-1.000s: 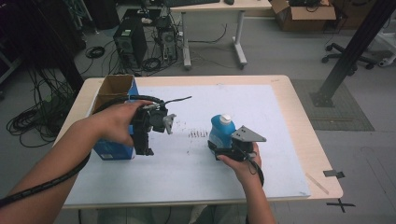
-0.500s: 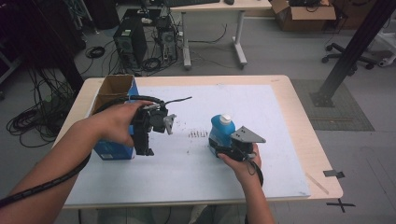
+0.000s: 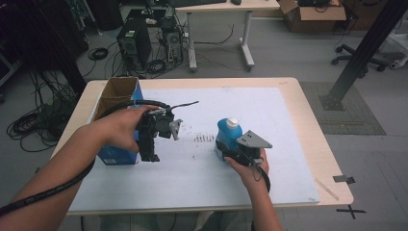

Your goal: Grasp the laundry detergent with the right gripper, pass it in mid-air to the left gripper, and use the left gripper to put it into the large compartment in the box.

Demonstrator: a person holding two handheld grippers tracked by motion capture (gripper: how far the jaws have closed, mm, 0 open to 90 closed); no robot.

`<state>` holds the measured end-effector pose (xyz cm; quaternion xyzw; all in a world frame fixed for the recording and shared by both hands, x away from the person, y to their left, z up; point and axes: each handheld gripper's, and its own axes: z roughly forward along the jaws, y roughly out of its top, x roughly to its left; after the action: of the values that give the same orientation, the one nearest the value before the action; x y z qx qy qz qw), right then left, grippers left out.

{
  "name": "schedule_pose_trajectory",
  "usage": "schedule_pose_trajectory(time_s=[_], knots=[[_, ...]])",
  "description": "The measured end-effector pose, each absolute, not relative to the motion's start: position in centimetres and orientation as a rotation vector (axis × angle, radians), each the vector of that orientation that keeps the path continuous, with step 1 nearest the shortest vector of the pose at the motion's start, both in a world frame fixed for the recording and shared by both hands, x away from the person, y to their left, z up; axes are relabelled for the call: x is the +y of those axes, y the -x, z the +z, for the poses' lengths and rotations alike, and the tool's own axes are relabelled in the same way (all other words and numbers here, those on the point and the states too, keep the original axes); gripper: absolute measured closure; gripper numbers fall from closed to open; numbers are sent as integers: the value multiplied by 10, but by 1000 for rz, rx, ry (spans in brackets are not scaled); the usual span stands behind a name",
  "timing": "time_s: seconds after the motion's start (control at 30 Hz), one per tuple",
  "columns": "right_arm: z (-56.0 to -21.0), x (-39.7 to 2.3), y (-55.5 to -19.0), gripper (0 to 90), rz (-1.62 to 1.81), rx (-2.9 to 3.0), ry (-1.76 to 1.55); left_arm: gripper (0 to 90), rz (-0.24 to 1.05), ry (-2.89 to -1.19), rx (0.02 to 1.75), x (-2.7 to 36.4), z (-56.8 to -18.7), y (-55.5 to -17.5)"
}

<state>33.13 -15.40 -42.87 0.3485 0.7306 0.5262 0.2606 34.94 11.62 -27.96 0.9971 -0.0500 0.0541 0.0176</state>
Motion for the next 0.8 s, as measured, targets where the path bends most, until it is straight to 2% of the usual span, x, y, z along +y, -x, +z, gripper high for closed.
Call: schedule_pose_trajectory(time_s=[0.33, 0.8], knots=[[-428, -152, -330, 421, 1424, 1970, -931, 4, 182, -3094, -149, 117, -277, -348], [-430, -154, -330, 461, 1467, 1944, -913, 4, 185, -3092, -158, 114, -276, -347]])
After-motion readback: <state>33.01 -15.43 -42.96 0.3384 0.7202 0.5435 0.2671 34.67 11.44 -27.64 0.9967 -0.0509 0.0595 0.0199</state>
